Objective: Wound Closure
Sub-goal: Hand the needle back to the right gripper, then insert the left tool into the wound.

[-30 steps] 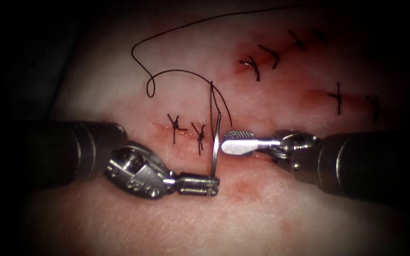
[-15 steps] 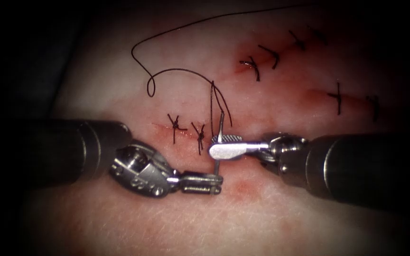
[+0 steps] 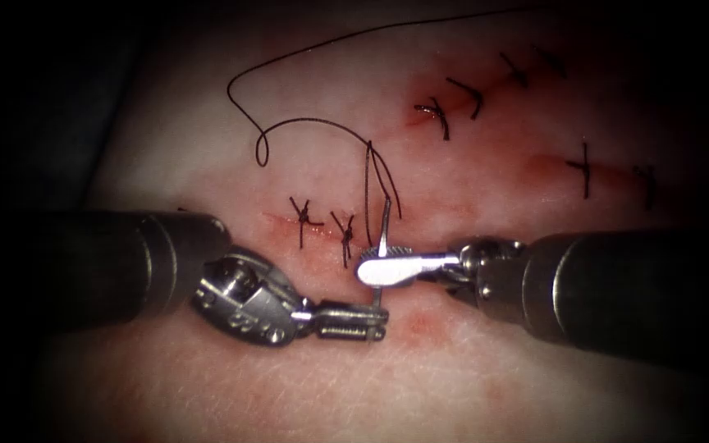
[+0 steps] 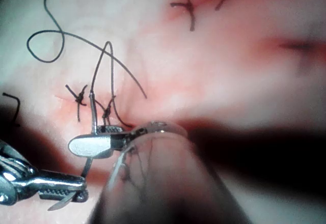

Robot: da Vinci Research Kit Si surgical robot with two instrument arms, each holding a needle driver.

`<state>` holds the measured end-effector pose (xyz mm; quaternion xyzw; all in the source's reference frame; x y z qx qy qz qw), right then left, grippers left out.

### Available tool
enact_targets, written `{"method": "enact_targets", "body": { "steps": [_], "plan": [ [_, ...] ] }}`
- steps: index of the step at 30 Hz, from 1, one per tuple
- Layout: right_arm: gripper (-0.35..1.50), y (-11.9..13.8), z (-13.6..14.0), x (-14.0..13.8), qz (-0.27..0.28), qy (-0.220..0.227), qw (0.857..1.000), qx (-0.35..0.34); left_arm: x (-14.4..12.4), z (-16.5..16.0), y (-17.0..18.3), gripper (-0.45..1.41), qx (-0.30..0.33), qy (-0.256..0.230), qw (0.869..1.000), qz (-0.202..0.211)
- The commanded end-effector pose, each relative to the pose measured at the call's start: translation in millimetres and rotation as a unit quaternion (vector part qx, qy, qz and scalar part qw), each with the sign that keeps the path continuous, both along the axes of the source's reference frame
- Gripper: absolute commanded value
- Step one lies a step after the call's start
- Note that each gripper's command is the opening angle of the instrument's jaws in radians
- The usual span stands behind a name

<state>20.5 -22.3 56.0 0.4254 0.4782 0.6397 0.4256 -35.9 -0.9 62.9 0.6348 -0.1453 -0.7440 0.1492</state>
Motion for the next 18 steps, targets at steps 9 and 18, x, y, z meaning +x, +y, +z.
{"method": "enact_targets", "body": {
  "steps": [9, 18],
  "plan": [
    [-0.35, 0.9, 0.4, 0.4, 0.011, -0.041, 0.999, -0.004, -0.9, 0.2, -0.3, -0.45, 0.0, -0.001, 1.0, 0.003],
    [-0.35, 1.3, 0.8, -1.0, 0.014, -0.064, 0.998, -0.021, 0.2, -0.2, 0.3, 1.13, 0.19, 0.003, 0.978, -0.089]
  ]
}}
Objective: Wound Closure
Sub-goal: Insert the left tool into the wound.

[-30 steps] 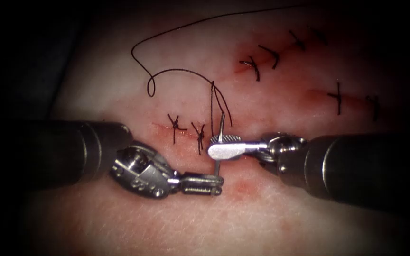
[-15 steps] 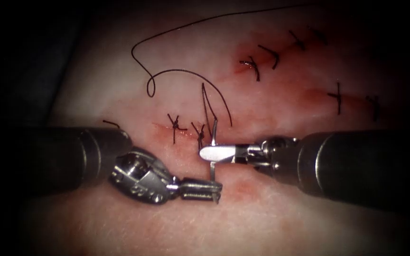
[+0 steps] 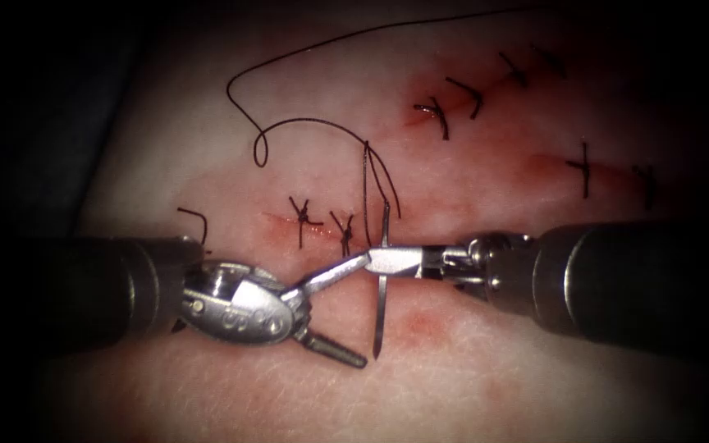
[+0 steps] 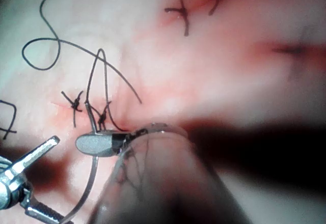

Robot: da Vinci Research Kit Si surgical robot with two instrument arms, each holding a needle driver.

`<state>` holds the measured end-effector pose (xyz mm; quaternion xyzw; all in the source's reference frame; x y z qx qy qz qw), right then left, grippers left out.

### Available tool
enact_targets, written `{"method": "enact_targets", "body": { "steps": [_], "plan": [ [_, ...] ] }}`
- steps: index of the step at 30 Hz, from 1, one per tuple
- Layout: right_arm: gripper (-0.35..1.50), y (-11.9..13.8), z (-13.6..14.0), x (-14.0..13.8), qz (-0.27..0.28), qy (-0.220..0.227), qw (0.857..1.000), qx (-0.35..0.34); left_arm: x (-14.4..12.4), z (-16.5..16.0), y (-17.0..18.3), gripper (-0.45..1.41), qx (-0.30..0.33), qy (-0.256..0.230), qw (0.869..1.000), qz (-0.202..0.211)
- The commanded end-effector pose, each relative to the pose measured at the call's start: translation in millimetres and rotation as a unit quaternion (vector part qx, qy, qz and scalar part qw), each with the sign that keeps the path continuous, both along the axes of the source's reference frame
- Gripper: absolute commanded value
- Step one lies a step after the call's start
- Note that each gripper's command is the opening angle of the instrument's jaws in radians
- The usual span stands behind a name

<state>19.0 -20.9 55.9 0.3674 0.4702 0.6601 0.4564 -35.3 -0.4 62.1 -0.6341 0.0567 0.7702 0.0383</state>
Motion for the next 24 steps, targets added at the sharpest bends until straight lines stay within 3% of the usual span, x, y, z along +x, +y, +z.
{"method": "enact_targets", "body": {
  "steps": [1, 5, 6, 7, 8, 11, 15, 24],
  "plan": [
    [-0.35, -0.1, 1.1, 0.1, 0.003, -0.009, 1.0, -0.003, -0.2, 0.5, -0.1, 1.18, 0.008, 0.002, 1.0, -0.007],
    [-0.35, 0.0, 1.4, -0.9, 0.017, -0.034, 0.999, -0.024, 1.1, 0.5, 0.1, 1.16, 0.027, 0.018, 0.999, -0.018],
    [-0.35, 0.0, 1.4, -1.1, 0.021, -0.041, 0.998, -0.032, 1.5, 0.6, 0.3, 0.96, 0.032, 0.023, 0.999, -0.021],
    [-0.35, -0.1, 1.4, -1.4, 0.025, -0.046, 0.998, -0.039, 1.8, 0.7, 0.5, 0.57, 0.033, 0.026, 0.999, -0.023],
    [-0.35, -0.1, 1.2, -1.6, 0.03, -0.06, 0.996, -0.058, 2.1, 1.3, 1.2, 0.07, 0.04, 0.035, 0.998, -0.024],
    [-0.35, -0.3, 1.0, -2.0, 0.042, -0.082, 0.991, -0.092, 2.1, 2.7, 1.9, -0.42, 0.047, 0.06, 0.997, -0.009],
    [-0.35, 0.0, 0.8, -3.1, 0.067, -0.112, 0.981, -0.141, 1.2, 5.5, 2.4, -0.45, 0.065, 0.117, 0.99, 0.052],
    [-0.35, 0.8, -0.5, -5.0, 0.086, -0.135, 0.968, -0.191, -1.4, 10.1, 2.6, -0.45, 0.121, 0.178, 0.971, 0.106]
  ]
}}
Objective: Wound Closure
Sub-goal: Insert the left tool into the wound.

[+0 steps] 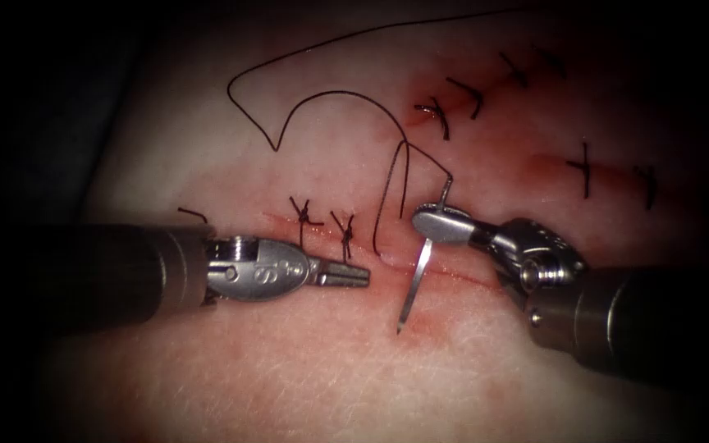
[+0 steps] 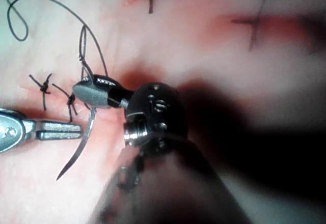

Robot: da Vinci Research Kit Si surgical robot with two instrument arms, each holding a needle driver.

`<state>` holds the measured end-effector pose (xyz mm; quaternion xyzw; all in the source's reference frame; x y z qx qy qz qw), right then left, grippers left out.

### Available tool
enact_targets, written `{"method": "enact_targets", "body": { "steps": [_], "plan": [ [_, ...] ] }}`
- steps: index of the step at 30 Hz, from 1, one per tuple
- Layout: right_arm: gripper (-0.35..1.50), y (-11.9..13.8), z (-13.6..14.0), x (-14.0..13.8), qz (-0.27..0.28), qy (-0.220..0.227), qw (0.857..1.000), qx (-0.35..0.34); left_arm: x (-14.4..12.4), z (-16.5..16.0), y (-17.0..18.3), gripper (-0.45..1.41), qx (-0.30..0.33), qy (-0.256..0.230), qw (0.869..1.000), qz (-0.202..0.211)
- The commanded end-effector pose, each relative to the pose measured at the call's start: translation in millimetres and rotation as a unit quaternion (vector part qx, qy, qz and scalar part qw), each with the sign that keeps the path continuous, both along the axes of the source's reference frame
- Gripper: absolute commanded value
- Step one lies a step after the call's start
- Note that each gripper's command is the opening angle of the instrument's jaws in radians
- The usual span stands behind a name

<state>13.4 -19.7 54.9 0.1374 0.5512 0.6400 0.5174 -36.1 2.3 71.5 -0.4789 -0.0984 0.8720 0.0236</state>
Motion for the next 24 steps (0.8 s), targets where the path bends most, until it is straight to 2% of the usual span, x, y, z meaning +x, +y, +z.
{"method": "enact_targets", "body": {
  "steps": [1, 16, 24],
  "plan": [
    [-0.35, -0.5, 0.4, 0.7, -0.006, -0.001, 1.0, -0.005, -0.8, 1.0, 0.0, -0.45, 0.0, 0.008, 1.0, 0.005],
    [-0.35, -1.1, 0.2, 2.0, -0.025, -0.012, 0.999, -0.041, -2.3, 4.8, 2.8, -0.45, 0.019, 0.092, 0.994, 0.063],
    [-0.35, -1.3, 0.2, 1.9, -0.038, -0.026, 0.997, -0.06, -2.4, 7.6, 2.9, -0.45, 0.063, 0.166, 0.977, 0.119]
  ]
}}
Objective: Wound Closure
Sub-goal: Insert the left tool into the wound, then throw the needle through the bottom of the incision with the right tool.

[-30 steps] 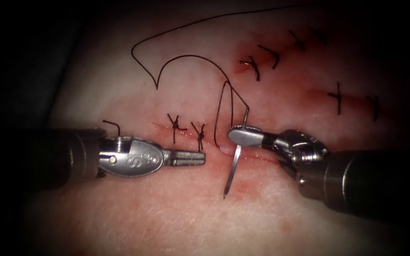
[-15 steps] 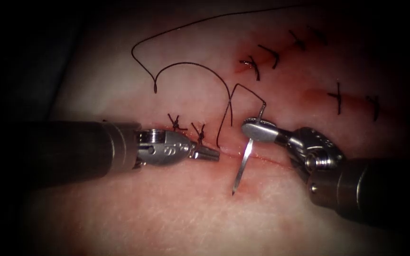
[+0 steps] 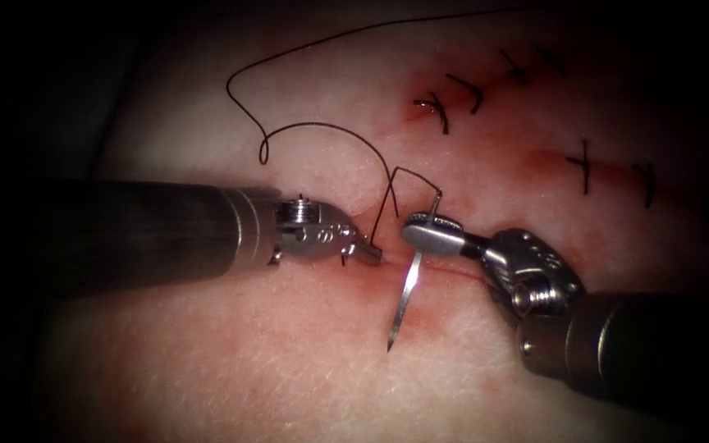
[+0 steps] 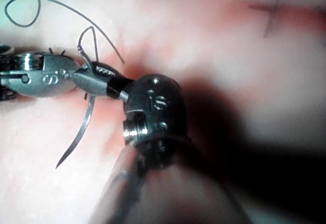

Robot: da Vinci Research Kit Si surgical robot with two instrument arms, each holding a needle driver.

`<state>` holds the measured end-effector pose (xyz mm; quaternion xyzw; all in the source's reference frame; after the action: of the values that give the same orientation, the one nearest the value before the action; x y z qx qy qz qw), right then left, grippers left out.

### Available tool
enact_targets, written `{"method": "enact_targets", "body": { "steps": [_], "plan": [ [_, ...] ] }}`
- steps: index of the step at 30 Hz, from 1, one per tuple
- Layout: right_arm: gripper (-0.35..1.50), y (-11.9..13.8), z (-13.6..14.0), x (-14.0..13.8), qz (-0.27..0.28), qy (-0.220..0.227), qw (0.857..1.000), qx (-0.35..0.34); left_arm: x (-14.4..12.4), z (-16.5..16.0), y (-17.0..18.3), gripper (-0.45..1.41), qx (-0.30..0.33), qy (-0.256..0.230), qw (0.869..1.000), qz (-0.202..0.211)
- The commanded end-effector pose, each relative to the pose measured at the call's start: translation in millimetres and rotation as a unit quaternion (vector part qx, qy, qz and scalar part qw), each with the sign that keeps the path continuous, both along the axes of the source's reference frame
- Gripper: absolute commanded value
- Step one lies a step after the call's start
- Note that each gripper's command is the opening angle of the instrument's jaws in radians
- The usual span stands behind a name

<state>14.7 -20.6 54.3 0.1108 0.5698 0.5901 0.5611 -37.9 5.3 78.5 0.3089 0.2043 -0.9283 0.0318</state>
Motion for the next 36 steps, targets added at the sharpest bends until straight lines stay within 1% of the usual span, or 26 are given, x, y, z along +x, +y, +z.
{"method": "enact_targets", "body": {
  "steps": [1, 7, 8, 12, 13, 14, 16, 19, 23, 25, 27, 29, 30, 34, 36],
  "plan": [
    [-0.35, -0.4, 0.7, 0.6, -0.003, -0.005, 1.0, -0.006, -0.6, 0.8, -0.2, -0.45, 0.006, 0.006, 1.0, 0.006],
    [-0.35, 0.2, 1.6, 0.9, -0.019, -0.037, 0.998, -0.05, -1.4, 1.2, -0.1, -0.45, 0.026, 0.036, 0.998, 0.04],
    [-0.35, 0.6, 2.3, 1.0, -0.026, -0.048, 0.996, -0.068, -1.6, 1.1, -0.4, -0.45, 0.042, 0.053, 0.997, 0.043],
    [-0.35, 1.3, 3.4, 1.4, -0.036, -0.075, 0.991, -0.107, -1.6, 0.7, -0.9, -0.43, 0.054, 0.068, 0.995, 0.051],
    [-0.35, 1.5, 3.6, 1.6, -0.04, -0.086, 0.988, -0.12, -1.6, 0.6, -0.9, -0.22, 0.054, 0.068, 0.995, 0.051],
    [-0.35, 1.6, 3.8, 1.7, -0.042, -0.091, 0.987, -0.127, -1.6, 0.5, -1.1, -0.05, 0.057, 0.071, 0.995, 0.048],
    [-0.35, 2.0, 4.3, 1.9, -0.046, -0.107, 0.983, -0.145, -1.6, 0.4, -1.4, 0.09, 0.065, 0.08, 0.994, 0.047],
    [-0.35, 2.1, 4.7, 2.3, -0.048, -0.125, 0.976, -0.169, -1.4, 0.4, -2.2, 0.27, 0.083, 0.099, 0.99, 0.059],
    [-0.35, 1.8, 5.0, 2.8, -0.055, -0.152, 0.965, -0.205, -1.3, 0.5, -2.6, 0.34, 0.091, 0.101, 0.989, 0.055],
    [-0.35, 1.8, 5.2, 2.9, -0.056, -0.163, 0.96, -0.22, -1.2, 0.4, -2.6, 0.41, 0.092, 0.1, 0.989, 0.056],
    [-0.35, 2.0, 5.4, 2.9, -0.049, -0.166, 0.958, -0.227, -1.1, 0.4, -2.6, 0.49, 0.095, 0.102, 0.989, 0.052],
    [-0.35, 2.1, 5.6, 2.9, -0.048, -0.182, 0.951, -0.245, -1.1, 0.3, -2.6, 0.52, 0.096, 0.101, 0.989, 0.054],
    [-0.35, 2.2, 5.7, 2.9, -0.043, -0.183, 0.95, -0.249, -1.0, 0.2, -2.6, 0.52, 0.098, 0.097, 0.989, 0.052],
    [-0.35, 1.8, 6.1, 3.4, -0.041, -0.216, 0.932, -0.289, -0.9, -0.3, -2.7, 0.51, 0.1, 0.082, 0.991, 0.044],
    [-0.35, 1.4, 6.4, 3.9, -0.04, -0.222, 0.928, -0.298, -0.9, -0.6, -2.8, 0.49, 0.1, 0.08, 0.991, 0.042]
  ]
}}
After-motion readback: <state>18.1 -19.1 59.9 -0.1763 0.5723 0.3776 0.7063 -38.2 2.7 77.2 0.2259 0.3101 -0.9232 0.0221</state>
